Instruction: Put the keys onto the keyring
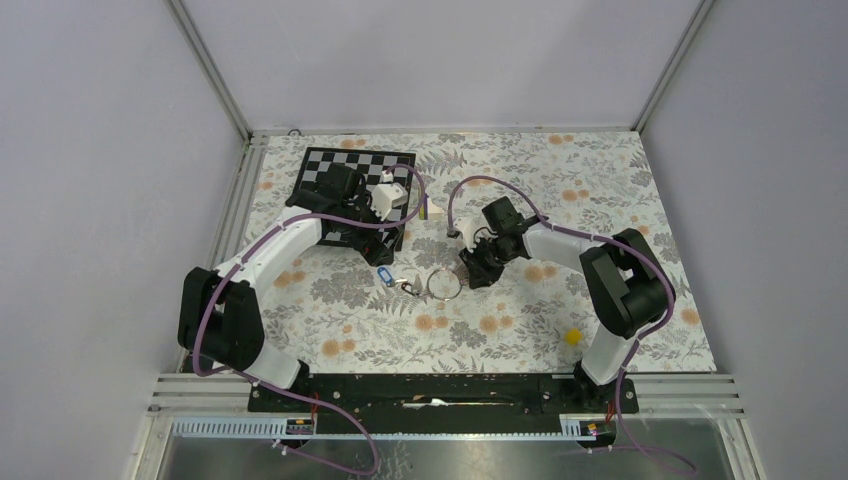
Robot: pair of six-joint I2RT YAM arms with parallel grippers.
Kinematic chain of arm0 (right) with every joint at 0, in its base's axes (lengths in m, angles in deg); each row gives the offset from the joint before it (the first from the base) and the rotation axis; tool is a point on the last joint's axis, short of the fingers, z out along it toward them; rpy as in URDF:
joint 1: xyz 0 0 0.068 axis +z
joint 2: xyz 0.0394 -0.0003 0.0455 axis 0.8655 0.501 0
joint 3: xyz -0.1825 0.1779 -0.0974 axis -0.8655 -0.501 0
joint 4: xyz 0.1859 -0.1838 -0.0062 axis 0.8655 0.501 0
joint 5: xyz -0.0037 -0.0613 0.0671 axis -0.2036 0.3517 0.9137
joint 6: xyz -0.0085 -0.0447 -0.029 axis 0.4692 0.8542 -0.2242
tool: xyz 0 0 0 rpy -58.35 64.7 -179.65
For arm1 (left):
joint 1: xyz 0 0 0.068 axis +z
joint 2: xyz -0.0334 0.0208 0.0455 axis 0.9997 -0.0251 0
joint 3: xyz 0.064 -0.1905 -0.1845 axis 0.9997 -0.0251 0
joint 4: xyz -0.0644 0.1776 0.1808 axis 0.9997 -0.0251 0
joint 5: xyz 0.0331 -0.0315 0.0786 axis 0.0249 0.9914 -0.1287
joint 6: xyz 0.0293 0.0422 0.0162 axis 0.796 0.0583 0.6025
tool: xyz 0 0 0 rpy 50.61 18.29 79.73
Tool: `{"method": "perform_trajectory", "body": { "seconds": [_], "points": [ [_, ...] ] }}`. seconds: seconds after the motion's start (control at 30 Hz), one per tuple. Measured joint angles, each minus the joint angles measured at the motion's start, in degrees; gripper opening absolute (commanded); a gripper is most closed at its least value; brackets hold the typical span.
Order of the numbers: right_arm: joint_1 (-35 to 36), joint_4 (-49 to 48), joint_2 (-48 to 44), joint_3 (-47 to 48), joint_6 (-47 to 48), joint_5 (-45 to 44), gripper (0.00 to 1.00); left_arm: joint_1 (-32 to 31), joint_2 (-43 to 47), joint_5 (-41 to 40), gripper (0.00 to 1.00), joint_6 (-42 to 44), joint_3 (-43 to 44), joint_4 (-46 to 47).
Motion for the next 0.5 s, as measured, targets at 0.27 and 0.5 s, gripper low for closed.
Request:
{"method": "perform_trajectory", "body": {
  "seconds": [0.27,0.5],
  "points": [
    [0.0,0.2,-0.11,0.0,0.09,-1.38,0.17,0.0,0.0,0.0,0.99,0.0,0.0,0.0],
    [0.02,1.77,-1.16,0.0,0.68,-3.08,0.31,0.0,0.0,0.02,0.99,0.02,0.0,-0.02]
  ]
}}
